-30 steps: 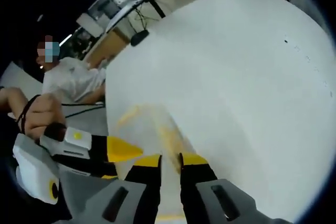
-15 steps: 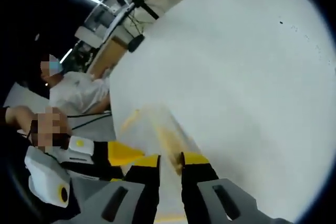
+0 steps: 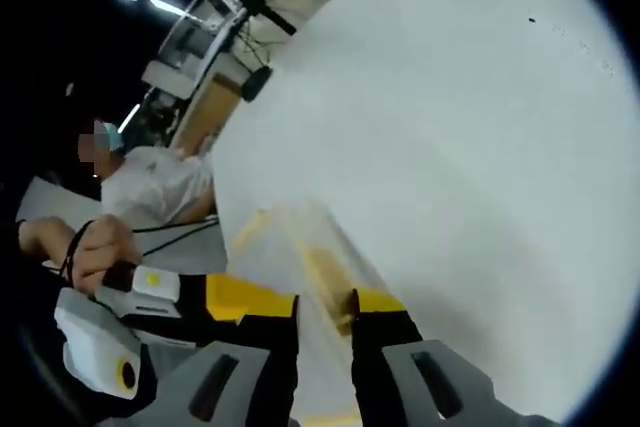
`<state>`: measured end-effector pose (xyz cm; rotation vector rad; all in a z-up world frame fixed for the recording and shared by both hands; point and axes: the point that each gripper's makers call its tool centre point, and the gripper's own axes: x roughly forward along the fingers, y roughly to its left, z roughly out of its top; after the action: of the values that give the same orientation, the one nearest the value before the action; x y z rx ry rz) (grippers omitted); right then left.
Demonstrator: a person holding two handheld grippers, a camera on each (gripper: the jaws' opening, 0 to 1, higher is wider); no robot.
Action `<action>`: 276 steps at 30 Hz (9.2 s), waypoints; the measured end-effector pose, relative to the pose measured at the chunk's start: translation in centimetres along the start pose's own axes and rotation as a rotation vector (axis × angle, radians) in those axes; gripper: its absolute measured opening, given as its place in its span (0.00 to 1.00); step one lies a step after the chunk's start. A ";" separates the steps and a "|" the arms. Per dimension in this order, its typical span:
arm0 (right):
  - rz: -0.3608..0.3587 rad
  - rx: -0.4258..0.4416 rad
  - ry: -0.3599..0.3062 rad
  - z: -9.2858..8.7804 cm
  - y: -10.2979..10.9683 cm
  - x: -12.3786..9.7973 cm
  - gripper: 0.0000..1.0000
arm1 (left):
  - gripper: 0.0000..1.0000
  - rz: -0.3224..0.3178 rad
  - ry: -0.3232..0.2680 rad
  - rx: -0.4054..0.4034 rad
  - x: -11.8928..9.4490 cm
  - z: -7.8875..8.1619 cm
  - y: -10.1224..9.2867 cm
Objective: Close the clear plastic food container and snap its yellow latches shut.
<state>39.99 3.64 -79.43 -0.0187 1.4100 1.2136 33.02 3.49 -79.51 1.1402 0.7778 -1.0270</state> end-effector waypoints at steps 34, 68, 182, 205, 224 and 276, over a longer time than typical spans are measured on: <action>-0.112 -0.160 -0.105 -0.1 -0.4 -0.2 0.34 | 0.50 0.050 -0.080 0.067 -0.6 0.6 -1.0; -0.125 -0.054 -0.468 -3.7 1.9 -5.6 0.33 | 0.61 -0.042 -0.333 -0.467 -4.0 -1.7 3.1; -0.400 -0.763 0.197 -7.2 0.2 1.7 0.85 | 0.83 -0.245 -0.023 0.063 2.3 -5.1 1.5; -0.393 -0.778 0.193 -4.9 1.9 4.1 0.85 | 0.83 -0.240 -0.003 0.055 1.3 -8.8 1.6; -0.390 -0.786 0.196 -3.3 2.7 5.3 0.85 | 0.83 -0.237 -0.002 0.047 0.8 -10.8 1.9; -0.382 -0.786 0.191 -2.0 2.1 5.2 0.85 | 0.84 -0.231 -0.008 0.048 1.3 -11.3 3.3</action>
<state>35.74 6.53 -82.40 -0.9243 0.9431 1.3837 36.66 14.38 -82.52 1.1041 0.8976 -1.2465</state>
